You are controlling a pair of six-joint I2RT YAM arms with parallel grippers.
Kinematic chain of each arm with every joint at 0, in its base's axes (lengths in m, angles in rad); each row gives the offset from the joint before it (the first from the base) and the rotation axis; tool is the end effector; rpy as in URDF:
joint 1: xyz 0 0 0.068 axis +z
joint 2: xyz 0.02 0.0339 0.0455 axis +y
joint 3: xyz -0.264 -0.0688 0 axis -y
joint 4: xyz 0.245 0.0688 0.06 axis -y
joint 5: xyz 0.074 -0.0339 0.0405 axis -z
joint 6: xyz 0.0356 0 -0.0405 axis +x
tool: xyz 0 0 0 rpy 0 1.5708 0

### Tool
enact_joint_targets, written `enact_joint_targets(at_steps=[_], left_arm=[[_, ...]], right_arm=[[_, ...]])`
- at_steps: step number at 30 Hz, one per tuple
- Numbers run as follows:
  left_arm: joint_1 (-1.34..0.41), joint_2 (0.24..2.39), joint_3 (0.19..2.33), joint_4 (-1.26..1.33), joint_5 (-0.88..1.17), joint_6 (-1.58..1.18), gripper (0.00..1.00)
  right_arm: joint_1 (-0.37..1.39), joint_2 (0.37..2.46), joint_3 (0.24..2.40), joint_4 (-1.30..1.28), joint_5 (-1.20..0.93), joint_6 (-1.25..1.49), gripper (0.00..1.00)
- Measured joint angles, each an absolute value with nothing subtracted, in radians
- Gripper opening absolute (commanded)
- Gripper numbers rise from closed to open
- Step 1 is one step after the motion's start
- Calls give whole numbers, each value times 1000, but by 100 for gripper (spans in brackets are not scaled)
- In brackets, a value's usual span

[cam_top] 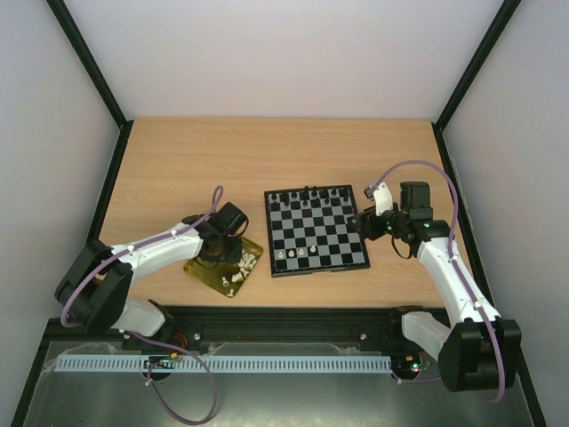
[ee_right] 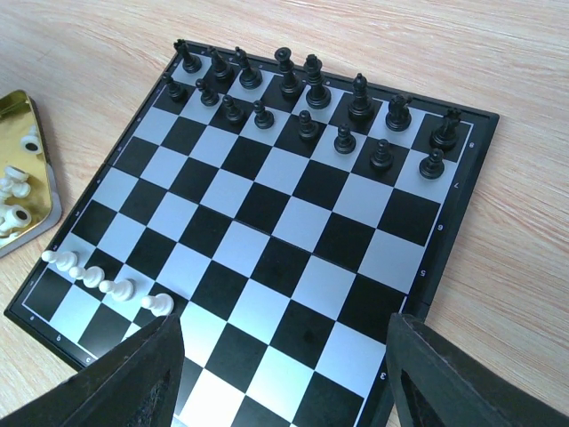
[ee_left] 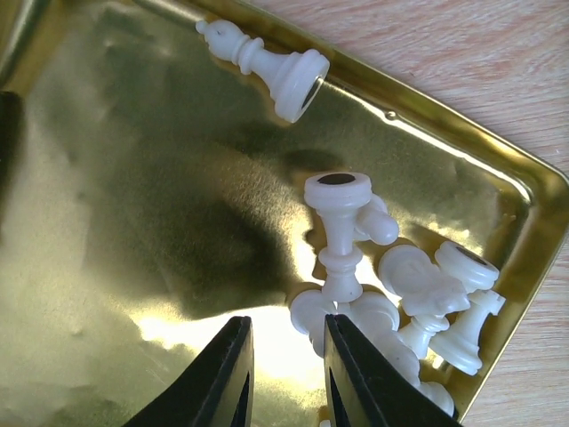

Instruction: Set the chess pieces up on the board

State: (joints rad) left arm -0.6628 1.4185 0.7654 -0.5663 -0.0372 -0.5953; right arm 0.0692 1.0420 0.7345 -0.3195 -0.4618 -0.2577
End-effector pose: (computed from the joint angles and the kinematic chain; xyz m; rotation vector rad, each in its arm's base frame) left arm 0.1969 -0.1520 0.1703 0.0860 2.8237 -0.2526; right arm 0.2226 0.0313 0.2624 -0.6000 2.0644 0.3971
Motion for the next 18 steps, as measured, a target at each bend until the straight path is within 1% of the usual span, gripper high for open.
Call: enact_joint_targets(at_steps=[18], left_arm=[[-670, 1476, 798, -536, -31, -590, 23]], right_arm=[[69, 1047, 735, -320, -463, -258, 65]])
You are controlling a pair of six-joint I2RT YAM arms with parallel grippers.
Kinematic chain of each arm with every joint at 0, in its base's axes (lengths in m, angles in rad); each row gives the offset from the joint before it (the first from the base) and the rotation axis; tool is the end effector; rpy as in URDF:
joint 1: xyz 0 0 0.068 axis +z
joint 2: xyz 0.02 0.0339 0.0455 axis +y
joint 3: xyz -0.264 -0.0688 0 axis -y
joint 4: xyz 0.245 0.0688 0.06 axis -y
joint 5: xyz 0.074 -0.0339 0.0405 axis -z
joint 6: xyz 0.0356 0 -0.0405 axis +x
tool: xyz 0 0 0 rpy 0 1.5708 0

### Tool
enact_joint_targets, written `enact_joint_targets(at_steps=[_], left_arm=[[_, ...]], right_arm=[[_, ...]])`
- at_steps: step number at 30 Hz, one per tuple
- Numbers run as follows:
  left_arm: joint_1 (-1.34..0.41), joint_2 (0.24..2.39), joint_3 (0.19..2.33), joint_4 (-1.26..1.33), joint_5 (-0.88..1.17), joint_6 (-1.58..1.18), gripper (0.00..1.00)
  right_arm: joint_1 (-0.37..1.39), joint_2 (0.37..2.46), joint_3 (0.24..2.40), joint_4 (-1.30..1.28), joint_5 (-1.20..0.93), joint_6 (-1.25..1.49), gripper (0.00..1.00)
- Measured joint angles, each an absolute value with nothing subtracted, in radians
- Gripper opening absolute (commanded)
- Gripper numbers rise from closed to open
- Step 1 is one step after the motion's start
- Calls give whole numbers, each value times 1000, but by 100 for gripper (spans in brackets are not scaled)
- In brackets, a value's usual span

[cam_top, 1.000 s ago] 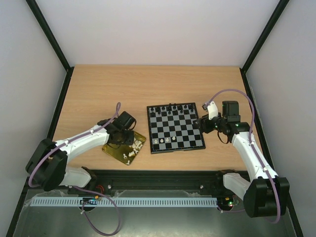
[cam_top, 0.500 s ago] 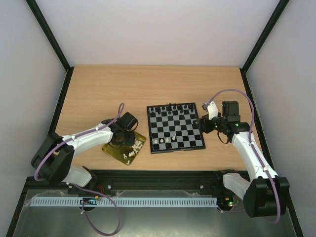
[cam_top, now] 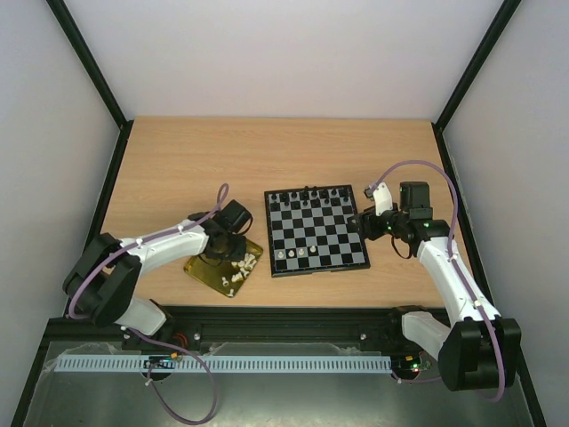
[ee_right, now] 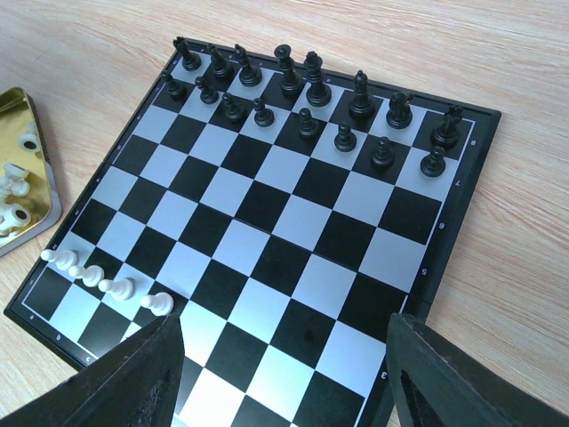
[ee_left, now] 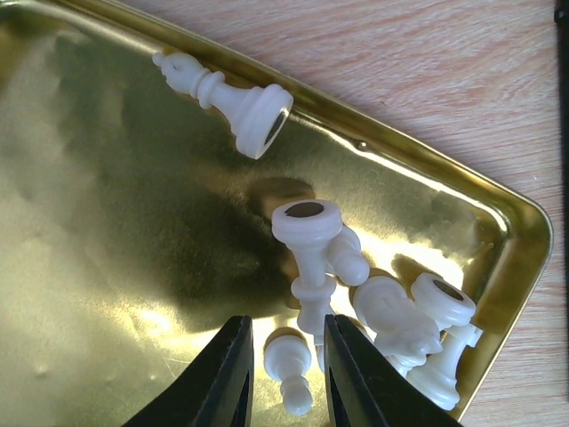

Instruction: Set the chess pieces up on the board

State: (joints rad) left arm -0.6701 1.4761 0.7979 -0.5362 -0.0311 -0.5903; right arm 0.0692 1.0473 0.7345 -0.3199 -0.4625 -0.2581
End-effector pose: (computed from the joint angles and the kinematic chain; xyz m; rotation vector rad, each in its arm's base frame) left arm 0.2058 -0.1617 0.1666 0.1047 2.8217 -0.2642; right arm 0.2233 0.0314 0.2612 -0.6005 2.0696 0.3993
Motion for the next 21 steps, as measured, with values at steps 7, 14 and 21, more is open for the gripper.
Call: enact_joint_targets(at_steps=[7, 14, 21], left_arm=[[-684, 1495, 798, -542, -29, -592, 21], [-706, 1498, 798, -569, -30, -600, 17], [-709, 1501, 797, -571, -33, -607, 12]], right_arm=[[69, 1052, 735, -320, -463, -258, 65], [69, 1056, 735, -320, -463, -258, 65], [69, 1056, 735, -320, -463, -258, 65]])
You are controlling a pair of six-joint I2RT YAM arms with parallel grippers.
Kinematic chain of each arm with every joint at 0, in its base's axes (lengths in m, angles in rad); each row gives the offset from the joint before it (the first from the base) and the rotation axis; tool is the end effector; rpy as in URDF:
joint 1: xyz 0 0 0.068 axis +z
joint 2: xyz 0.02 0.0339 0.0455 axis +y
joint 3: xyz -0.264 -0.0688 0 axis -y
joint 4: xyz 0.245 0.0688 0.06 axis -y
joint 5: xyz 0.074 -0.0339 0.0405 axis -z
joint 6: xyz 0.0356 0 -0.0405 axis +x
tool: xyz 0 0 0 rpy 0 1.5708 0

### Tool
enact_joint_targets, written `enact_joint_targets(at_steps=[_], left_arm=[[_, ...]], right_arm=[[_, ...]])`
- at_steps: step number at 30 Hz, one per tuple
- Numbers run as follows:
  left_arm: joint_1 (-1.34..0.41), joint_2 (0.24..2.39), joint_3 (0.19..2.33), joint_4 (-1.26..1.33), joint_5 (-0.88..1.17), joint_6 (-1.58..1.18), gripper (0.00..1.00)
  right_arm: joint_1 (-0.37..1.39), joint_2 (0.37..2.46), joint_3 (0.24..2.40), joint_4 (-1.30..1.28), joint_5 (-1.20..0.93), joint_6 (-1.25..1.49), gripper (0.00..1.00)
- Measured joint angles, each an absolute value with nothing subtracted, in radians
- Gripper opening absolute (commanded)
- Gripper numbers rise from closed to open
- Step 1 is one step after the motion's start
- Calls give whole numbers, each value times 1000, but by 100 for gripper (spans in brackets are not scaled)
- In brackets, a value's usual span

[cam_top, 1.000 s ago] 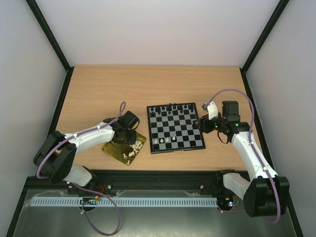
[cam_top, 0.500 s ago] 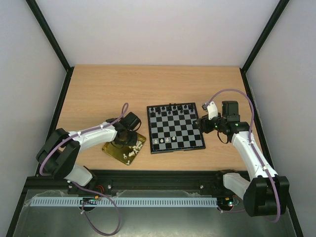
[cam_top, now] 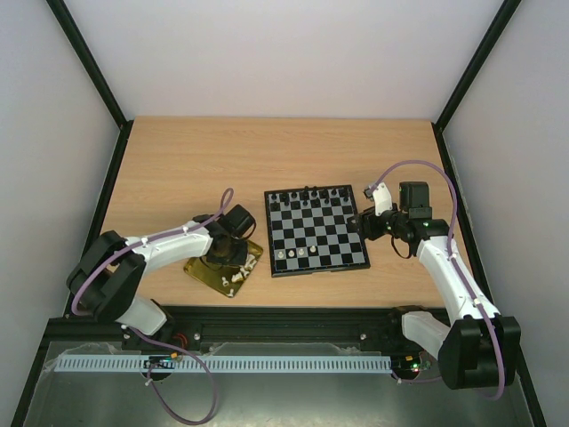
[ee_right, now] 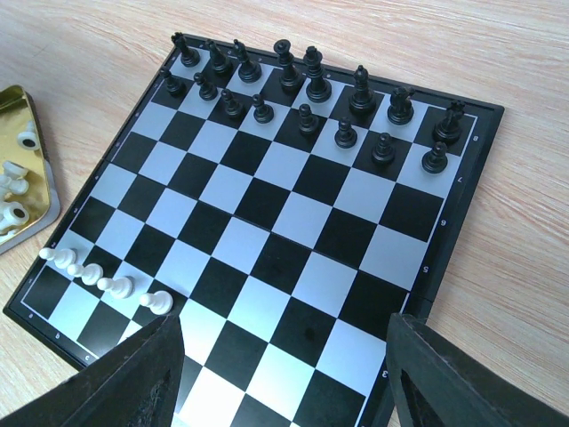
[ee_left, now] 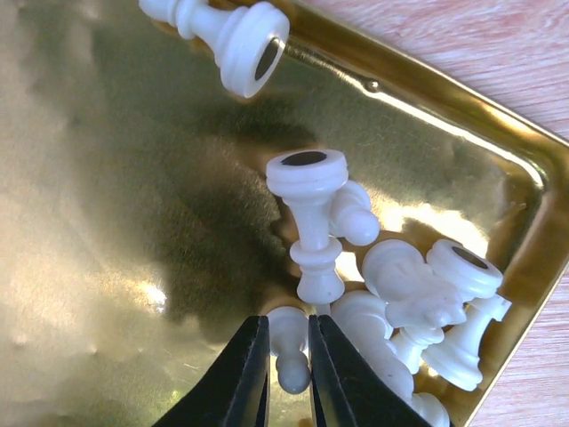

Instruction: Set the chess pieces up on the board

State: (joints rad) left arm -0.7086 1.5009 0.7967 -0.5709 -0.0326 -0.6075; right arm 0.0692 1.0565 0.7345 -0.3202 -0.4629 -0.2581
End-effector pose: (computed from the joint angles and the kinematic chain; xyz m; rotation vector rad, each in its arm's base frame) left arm 0.1975 -0.1677 0.1591 0.1385 2.8760 -0.2251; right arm 0.2247 0.0315 0.2593 -0.6003 2.0787 0.4026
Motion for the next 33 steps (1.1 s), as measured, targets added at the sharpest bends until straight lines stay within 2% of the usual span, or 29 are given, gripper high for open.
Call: enact_joint_targets(at_steps=[8, 19, 27, 33], left_arm=[[-709, 1512, 792, -569, -43, -609, 5], [-710, 1471, 818, -617, -68, -601, 5], [-762, 1433, 952, -629, -93, -567, 5], [-812, 1566, 1115, -612, -78, -528, 5]], right_arm=[[69, 1056, 735, -320, -463, -258, 65], [69, 1057, 735, -320, -463, -258, 65], [69, 1057, 735, -320, -463, -258, 65], [69, 1057, 735, -321, -463, -258, 65]])
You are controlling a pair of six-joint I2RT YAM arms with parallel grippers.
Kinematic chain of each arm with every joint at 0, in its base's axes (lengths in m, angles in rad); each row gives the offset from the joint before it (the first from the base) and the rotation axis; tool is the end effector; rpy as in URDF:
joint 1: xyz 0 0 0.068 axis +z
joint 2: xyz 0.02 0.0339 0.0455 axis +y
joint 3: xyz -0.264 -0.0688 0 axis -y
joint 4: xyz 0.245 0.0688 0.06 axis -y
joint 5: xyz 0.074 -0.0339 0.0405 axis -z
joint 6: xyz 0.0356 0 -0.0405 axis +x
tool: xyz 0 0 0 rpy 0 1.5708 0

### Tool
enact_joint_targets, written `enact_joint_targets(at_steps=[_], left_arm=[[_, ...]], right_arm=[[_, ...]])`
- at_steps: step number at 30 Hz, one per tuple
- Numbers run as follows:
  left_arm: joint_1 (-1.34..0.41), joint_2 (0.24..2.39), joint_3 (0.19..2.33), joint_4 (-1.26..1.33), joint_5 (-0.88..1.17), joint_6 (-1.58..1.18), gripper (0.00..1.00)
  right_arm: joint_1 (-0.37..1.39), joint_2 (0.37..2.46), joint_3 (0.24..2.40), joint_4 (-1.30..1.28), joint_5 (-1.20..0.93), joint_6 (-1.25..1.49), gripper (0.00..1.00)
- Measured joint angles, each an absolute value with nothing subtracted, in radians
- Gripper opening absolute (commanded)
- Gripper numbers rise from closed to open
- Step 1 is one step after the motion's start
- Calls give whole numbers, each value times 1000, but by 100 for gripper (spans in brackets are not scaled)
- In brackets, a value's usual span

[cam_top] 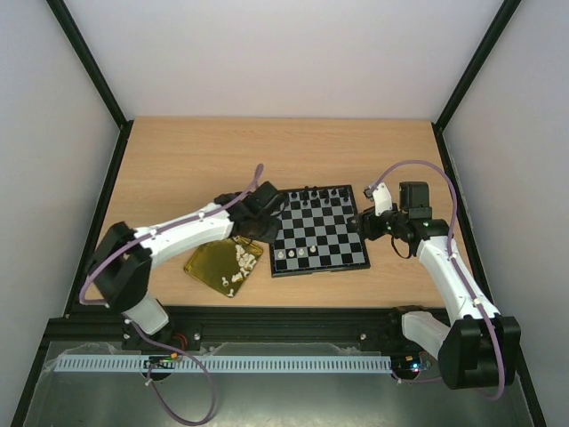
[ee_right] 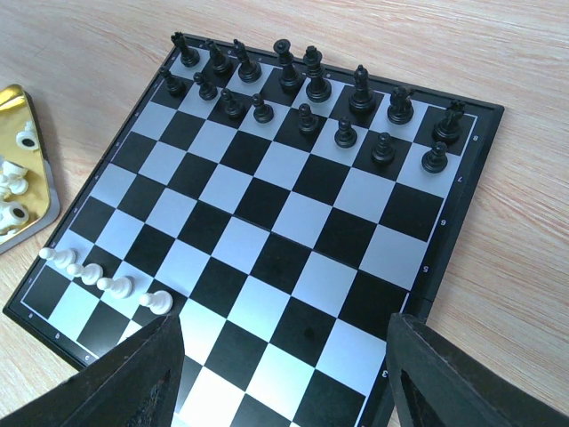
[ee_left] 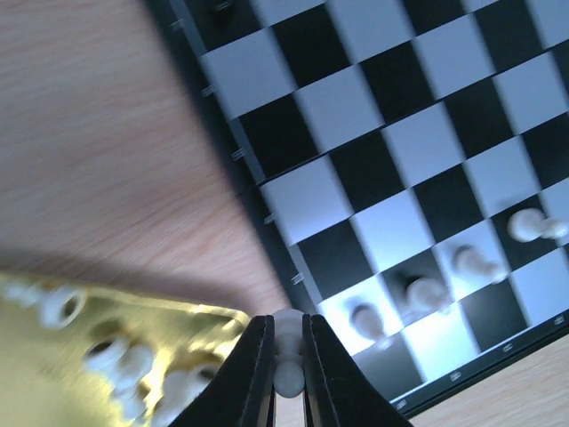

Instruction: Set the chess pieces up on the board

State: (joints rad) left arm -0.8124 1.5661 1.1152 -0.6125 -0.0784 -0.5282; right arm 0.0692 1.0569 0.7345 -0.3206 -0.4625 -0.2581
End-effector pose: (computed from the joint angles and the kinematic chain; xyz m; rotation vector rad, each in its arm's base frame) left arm 0.2212 -0.2294 0.2290 0.3519 2.6519 -0.3487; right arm 0.2247 0.0315 0.2592 -0.6001 2.0796 0.4025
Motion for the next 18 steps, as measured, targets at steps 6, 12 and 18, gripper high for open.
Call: enact_joint_targets(at_steps=[6, 12, 18], left_arm=[[-869, 1758, 1294, -601, -55, -480, 5], [-896, 1891, 1389, -598, -27, -451, 7], [-904, 1952, 1415, -599, -13, -440, 11]], right_arm=[[69, 1056, 735, -321, -463, -258, 65], [69, 1056, 735, -321, -463, -258, 65], [69, 1057, 735, -321, -463, -258, 65]])
